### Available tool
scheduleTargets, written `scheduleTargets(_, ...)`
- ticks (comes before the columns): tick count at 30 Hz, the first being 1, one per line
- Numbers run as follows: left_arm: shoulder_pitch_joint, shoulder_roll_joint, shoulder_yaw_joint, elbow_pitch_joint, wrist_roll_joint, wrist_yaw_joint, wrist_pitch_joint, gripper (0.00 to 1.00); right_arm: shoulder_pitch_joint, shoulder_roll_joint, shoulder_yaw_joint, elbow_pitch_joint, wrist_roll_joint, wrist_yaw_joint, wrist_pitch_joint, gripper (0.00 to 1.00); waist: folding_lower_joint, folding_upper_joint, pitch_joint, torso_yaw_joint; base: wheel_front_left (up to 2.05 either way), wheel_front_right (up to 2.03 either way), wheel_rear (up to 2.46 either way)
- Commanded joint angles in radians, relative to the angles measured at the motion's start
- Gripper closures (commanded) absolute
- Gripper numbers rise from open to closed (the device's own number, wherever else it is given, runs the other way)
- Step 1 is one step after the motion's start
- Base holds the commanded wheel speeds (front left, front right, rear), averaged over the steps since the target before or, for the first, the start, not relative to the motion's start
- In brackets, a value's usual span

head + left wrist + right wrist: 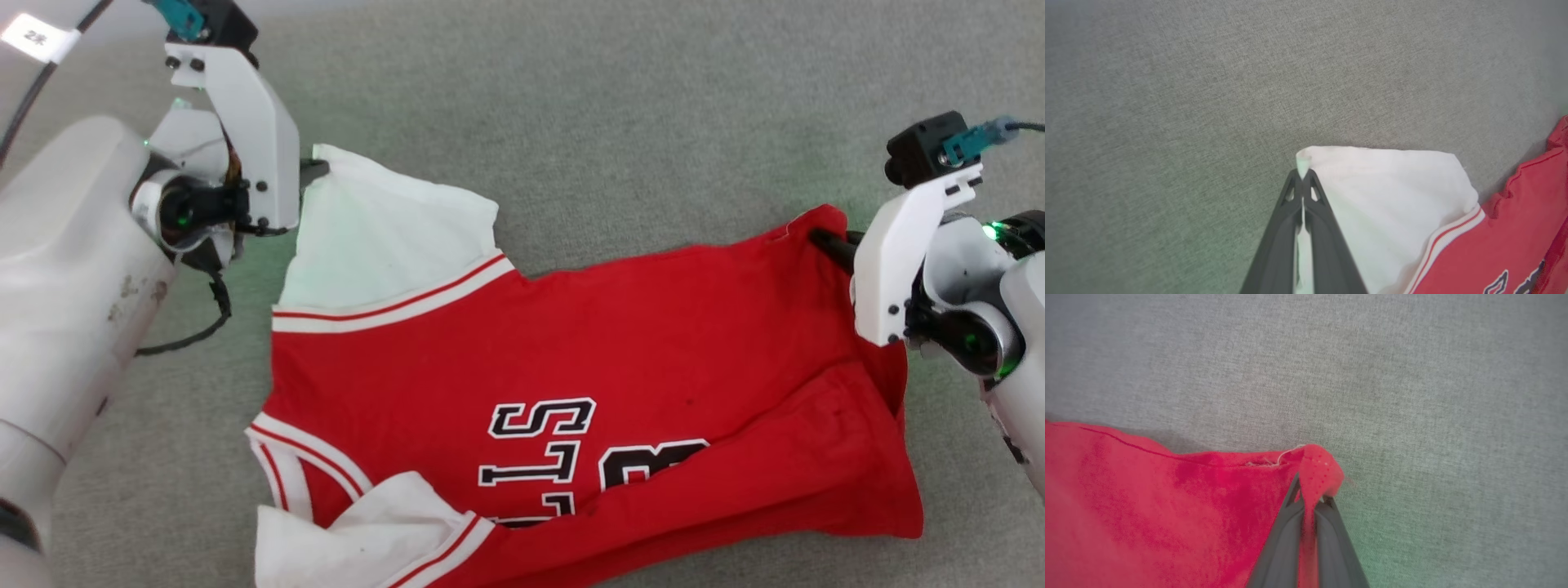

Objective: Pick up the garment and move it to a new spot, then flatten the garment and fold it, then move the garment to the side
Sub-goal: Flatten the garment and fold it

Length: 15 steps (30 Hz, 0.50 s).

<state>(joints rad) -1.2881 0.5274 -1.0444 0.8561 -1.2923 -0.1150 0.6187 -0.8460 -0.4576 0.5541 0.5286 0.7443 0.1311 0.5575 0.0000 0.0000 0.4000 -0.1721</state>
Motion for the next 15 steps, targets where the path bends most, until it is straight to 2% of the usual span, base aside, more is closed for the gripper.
scheduleTargets(1, 0.015, 0.005, 0.006, -0.008, -0.008, -0.007, -0.005, 1.00, 0.021, -0.010, 0.009, -0.009, 0.012, -0.001, -0.021, 1.00, 0.0000, 0.0000, -0.040, 0.022, 0.00, 0.00, 0.00)
scheduleTargets(7, 0.059, 0.045, 0.009, -0.079, -0.028, -0.011, -0.009, 1.00, 0.083, -0.076, 0.039, -0.043, 0.043, -0.001, -0.081, 1.00, 0.0000, 0.0000, -0.120, 0.054, 0.00, 0.00, 0.00)
scheduleTargets(10, 0.098, 0.083, 0.003, -0.143, -0.027, -0.008, -0.011, 1.00, 0.124, -0.111, 0.050, -0.068, 0.059, -0.001, -0.091, 1.00, 0.0000, 0.0000, -0.159, 0.067, 0.00, 0.00, 0.00)
scheduleTargets(12, 0.129, 0.110, 0.000, -0.205, -0.033, 0.005, -0.012, 1.00, 0.155, -0.139, 0.052, -0.085, 0.068, -0.001, -0.097, 1.00, 0.0000, 0.0000, -0.186, 0.078, 0.00, 0.00, 0.00)
scheduleTargets(15, 0.187, 0.168, 0.002, -0.325, -0.045, 0.047, -0.013, 1.00, 0.209, -0.171, 0.052, -0.119, 0.083, -0.001, -0.097, 1.00, 0.0000, 0.0000, -0.222, 0.093, 0.00, 0.00, 0.00)
